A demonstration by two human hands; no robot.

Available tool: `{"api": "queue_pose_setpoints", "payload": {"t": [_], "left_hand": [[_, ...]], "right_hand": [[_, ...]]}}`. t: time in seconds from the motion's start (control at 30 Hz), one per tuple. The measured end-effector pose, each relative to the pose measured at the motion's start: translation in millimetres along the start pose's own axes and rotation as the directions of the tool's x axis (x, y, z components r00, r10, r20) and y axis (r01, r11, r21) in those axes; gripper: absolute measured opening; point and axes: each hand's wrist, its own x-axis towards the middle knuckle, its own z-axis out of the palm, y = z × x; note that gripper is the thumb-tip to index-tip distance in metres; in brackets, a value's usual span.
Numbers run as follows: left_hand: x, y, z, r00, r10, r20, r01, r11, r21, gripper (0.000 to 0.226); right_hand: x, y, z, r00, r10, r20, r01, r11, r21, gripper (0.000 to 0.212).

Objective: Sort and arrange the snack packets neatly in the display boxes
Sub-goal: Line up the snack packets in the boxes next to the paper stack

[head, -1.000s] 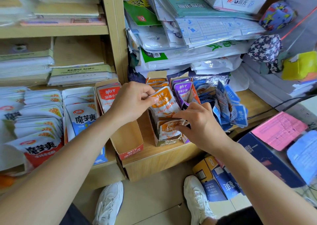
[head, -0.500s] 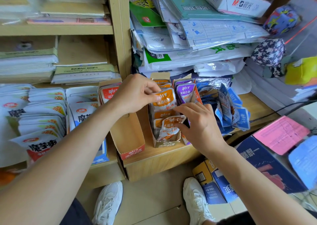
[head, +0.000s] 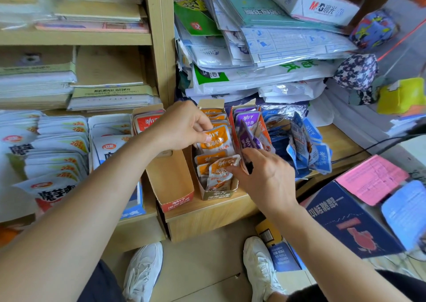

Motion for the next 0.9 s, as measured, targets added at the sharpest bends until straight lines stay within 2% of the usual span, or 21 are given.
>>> {"api": "queue_pose_setpoints", "payload": {"t": [0.1,0.23,0.4,0.47,0.53,0.6,0.73,0.9], "left_hand": [[-6,-4,0,1.000,-0.021,0.021,0.021,1.000,-0.007,0.028],[-14,-8,5,1.000,-0.016,0.011,0.017,1.000,-0.008,0.023],[-22,-6,12,1.000,0.009,0.022,-0.008,1.000,-0.011,0.023],[-25,-4,15,1.000,0.011,0.016,-0.010,0.999,-0.036,0.025],[-28,-3,13,1.000,-0.006,-0.012,0.005,0.998,-0.059,0.027],[-36,-3,7,0.997,-0.029,-0.070,0.026,0.998,-0.055,0.026],[-64,-6,1,0.975,-0.110,-0.194,0.116,0.993,0.020,0.018],[-82,-8,20,0.966,-0.202,-0.164,0.214,0.975,0.060,0.026]], "right_hand": [[-13,-16,3,0.993,0.099,0.059,-0.100,0.995,0.013,0.037],[-17,-26,4,0.966,0.189,0.177,-0.221,0.959,0.179,0.024],[-24,-41,-6,0.952,0.217,0.217,-0.275,0.916,0.290,0.012],[-35,-44,-3,0.942,0.223,0.251,-0.304,0.883,0.357,0.022],[-47,-48,4,0.931,0.222,0.291,-0.333,0.846,0.417,0.047],[-53,-55,7,0.909,0.253,0.331,-0.398,0.761,0.513,0.060],[-49,-53,13,0.895,0.269,0.357,-0.446,0.583,0.679,0.052],[-44,-53,11,0.903,0.224,0.366,-0.429,0.462,0.777,0.056]]}}
